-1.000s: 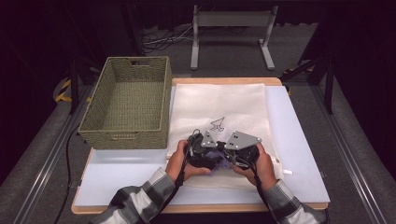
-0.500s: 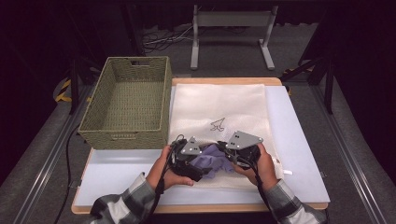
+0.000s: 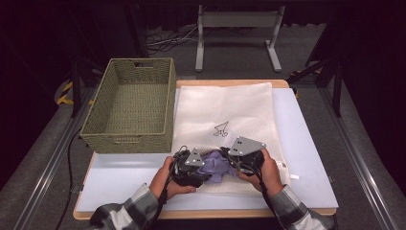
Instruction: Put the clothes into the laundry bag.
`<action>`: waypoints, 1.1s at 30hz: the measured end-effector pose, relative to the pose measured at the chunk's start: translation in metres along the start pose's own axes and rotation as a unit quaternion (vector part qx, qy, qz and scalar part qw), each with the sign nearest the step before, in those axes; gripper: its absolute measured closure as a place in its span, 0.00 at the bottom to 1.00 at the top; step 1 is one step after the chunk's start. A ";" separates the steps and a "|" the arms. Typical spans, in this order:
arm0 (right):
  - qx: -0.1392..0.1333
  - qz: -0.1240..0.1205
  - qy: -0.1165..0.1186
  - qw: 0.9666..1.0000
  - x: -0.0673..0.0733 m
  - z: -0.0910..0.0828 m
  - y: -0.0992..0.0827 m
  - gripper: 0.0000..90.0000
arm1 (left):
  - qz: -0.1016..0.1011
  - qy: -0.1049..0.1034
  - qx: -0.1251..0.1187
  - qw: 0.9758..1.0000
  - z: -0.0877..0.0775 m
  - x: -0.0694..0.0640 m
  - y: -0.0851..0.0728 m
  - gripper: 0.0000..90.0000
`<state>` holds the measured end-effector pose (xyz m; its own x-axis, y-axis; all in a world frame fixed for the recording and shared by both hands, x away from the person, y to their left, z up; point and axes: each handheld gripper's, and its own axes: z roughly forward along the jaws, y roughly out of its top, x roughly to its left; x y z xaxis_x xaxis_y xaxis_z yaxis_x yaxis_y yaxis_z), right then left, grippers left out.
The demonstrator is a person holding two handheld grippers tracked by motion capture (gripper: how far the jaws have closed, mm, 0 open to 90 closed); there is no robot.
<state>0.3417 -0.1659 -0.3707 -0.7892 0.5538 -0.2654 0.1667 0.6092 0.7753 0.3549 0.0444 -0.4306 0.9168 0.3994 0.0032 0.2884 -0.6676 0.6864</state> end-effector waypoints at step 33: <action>0.034 0.001 0.020 0.999 0.005 0.007 -0.010 0.97 | -0.031 0.114 -0.019 0.993 0.027 0.023 0.024 0.93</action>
<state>0.3400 -0.1652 -0.3838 -0.8112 0.5330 -0.2406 0.2064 0.6460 0.7349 0.3901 0.0205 -0.4334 0.8105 0.5729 0.1221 0.3271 -0.6156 0.7170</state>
